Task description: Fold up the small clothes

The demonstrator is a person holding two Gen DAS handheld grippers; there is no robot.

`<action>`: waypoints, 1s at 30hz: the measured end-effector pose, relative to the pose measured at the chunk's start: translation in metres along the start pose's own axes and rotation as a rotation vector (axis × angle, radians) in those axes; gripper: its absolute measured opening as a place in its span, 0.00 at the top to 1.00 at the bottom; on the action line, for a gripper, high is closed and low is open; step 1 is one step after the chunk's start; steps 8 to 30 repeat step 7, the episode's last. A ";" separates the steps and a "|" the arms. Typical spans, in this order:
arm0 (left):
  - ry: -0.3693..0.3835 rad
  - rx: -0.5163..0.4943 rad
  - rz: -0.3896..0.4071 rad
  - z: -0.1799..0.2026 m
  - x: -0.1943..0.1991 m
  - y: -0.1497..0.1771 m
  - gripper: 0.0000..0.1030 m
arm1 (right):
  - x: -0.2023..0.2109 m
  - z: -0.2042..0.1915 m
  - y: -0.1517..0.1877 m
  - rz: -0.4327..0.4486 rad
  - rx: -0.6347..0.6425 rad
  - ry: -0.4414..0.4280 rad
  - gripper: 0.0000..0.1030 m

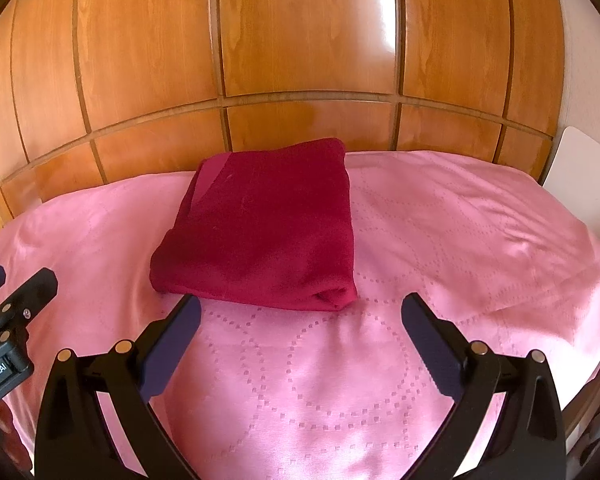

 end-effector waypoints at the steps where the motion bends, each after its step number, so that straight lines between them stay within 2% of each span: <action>1: 0.001 0.008 -0.005 0.000 -0.001 0.001 0.04 | 0.000 0.002 -0.001 0.000 -0.004 0.003 0.03; 6: -0.005 0.034 -0.027 -0.003 -0.005 0.005 0.04 | -0.004 0.015 -0.004 -0.009 -0.038 0.022 0.03; 30: -0.007 0.038 -0.029 -0.004 -0.005 0.006 0.04 | -0.004 0.015 -0.004 -0.009 -0.038 0.022 0.03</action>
Point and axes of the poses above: each gripper's, at about its wrist camera, not at the fingertips, and x roughly against the way its jaws point, z to its right, y to its underside, the point moved 6 cm from there along -x, roughly the way its jaws point, and after that the axes turned 12 degrees about y, right-handed, at the moved point
